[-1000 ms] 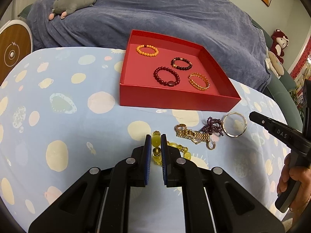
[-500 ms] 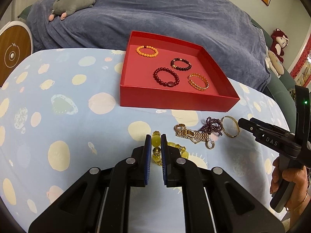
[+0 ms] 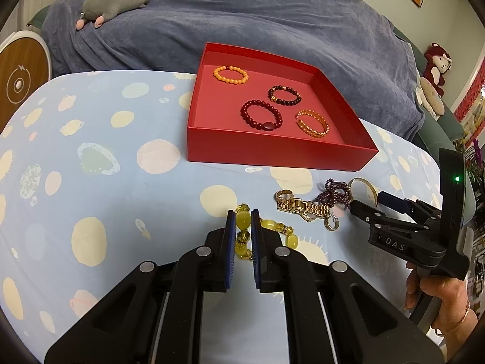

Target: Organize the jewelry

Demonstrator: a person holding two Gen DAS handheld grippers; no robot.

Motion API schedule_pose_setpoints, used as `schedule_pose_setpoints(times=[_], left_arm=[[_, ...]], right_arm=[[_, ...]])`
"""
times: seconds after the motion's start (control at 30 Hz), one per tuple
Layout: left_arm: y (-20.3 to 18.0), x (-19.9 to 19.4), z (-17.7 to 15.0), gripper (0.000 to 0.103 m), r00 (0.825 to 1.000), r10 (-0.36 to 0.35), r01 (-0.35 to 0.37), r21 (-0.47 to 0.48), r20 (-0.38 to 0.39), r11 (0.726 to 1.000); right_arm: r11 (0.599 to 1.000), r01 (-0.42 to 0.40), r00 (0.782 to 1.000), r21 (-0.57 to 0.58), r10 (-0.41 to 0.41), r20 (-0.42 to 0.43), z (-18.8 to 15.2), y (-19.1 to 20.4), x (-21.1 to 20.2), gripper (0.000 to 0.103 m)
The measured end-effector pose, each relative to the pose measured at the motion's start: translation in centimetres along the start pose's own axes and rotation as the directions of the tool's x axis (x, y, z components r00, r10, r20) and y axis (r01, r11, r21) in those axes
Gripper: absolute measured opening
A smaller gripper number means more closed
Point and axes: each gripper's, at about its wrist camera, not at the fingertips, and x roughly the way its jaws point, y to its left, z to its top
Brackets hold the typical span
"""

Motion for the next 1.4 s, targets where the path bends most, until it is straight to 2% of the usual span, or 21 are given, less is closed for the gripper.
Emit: schedule_pose_setpoints(times=[0.03, 0.23, 0.67, 0.73, 0.77, 0.9, 1.03, 1.07, 1.1, 1.13, 1.17, 1.4], left_arm=[[0.0, 0.0, 0.0, 0.010, 1.000, -0.002, 0.002, -0.001, -0.001, 1.000], [0.0, 0.0, 0.0, 0.010, 1.000, -0.005, 0.005, -0.003, 0.002, 1.000], [-0.5, -2.4, 1.0, 0.010, 0.998, -0.045, 0.045, 0.002, 0.051, 0.999], [-0.7, -3.0, 1.1, 0.009, 0.997, -0.050, 0.050, 0.007, 0.063, 0.999], [-0.8, -3.2, 1.2, 0.010, 0.996, -0.052, 0.052, 0.008, 0.069, 0.999], [-1.0, -3.6, 1.4, 0.010, 0.995, -0.057, 0.056, 0.010, 0.079, 0.998], [-1.0, -3.5, 1.4, 0.010, 0.996, -0.047, 0.047, 0.007, 0.069, 0.999], [-0.8, -3.4, 1.3, 0.010, 0.997, -0.046, 0.045, 0.003, 0.066, 0.999], [-0.7, -3.3, 1.3, 0.010, 0.997, -0.044, 0.045, 0.000, 0.064, 0.999], [-0.7, -3.2, 1.3, 0.010, 0.997, -0.044, 0.044, -0.002, 0.062, 0.999], [-0.7, -3.1, 1.3, 0.010, 0.997, -0.043, 0.043, -0.002, 0.059, 0.999], [-0.3, -2.4, 1.1, 0.010, 0.998, -0.042, 0.042, 0.002, 0.048, 0.999]], right_arm=[[1.000, -0.002, 1.000, 0.004, 0.002, 0.003, 0.0, -0.1, -0.1, 0.057], [1.000, -0.008, 1.000, 0.026, 0.008, 0.003, 0.1, -0.5, -0.4, 0.057], [0.997, -0.057, 0.996, 0.059, 0.053, 0.075, 1.2, -1.0, -4.0, 0.054], [0.995, -0.079, 0.995, 0.057, 0.075, 0.072, 1.3, -0.8, -4.4, 0.009], [0.994, -0.091, 0.994, 0.067, 0.087, 0.063, 1.4, -0.9, -4.5, 0.003], [0.995, -0.081, 0.996, 0.065, 0.079, 0.028, 1.1, -1.0, -3.7, 0.003], [0.996, -0.059, 0.998, 0.062, 0.058, 0.017, 0.7, -1.2, -3.4, 0.011], [0.997, -0.050, 0.999, 0.059, 0.049, 0.021, 0.8, -1.2, -3.4, 0.027], [0.997, -0.040, 0.999, 0.059, 0.038, 0.031, 0.9, -1.3, -3.3, 0.054], [0.998, -0.033, 0.998, 0.058, 0.031, 0.046, 0.9, -1.3, -3.4, 0.064], [0.998, -0.024, 0.998, 0.052, 0.021, 0.058, 1.0, -1.2, -3.3, 0.068], [0.999, 0.021, 1.000, 0.027, -0.021, -0.013, 0.6, -1.5, -0.1, 0.068]])
